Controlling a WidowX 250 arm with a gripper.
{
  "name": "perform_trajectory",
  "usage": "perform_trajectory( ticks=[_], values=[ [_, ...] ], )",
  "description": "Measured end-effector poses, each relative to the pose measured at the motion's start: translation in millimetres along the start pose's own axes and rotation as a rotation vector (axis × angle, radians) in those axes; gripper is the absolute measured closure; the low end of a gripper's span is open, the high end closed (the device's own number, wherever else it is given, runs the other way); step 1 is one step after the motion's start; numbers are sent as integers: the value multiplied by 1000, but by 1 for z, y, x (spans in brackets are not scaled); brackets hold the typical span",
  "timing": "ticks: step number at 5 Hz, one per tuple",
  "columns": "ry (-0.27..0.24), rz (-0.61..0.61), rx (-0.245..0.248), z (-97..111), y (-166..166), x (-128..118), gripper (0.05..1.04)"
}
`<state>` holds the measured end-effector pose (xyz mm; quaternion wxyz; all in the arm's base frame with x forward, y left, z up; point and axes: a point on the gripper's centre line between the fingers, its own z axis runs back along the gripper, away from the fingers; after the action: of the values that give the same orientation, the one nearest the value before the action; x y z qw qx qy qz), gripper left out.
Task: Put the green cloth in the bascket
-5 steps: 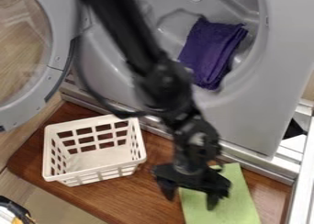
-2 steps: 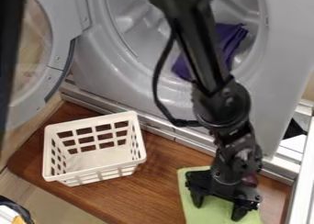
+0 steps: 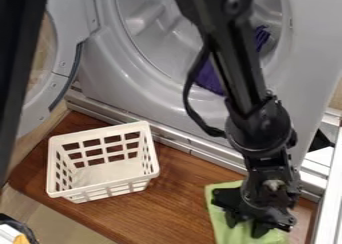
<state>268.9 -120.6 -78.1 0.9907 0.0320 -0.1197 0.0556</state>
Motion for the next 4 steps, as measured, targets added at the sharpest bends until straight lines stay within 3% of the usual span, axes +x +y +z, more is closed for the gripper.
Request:
perform_trajectory(
  ticks=[1, 2, 3, 4],
  values=[
    [2, 7, 7, 0, 1, -2, 837],
    [16, 8, 9, 3, 5, -8, 946],
    [46, 25, 10, 9, 21, -12, 981],
    [8, 37, -56, 35, 25, -1, 981]
  ],
)
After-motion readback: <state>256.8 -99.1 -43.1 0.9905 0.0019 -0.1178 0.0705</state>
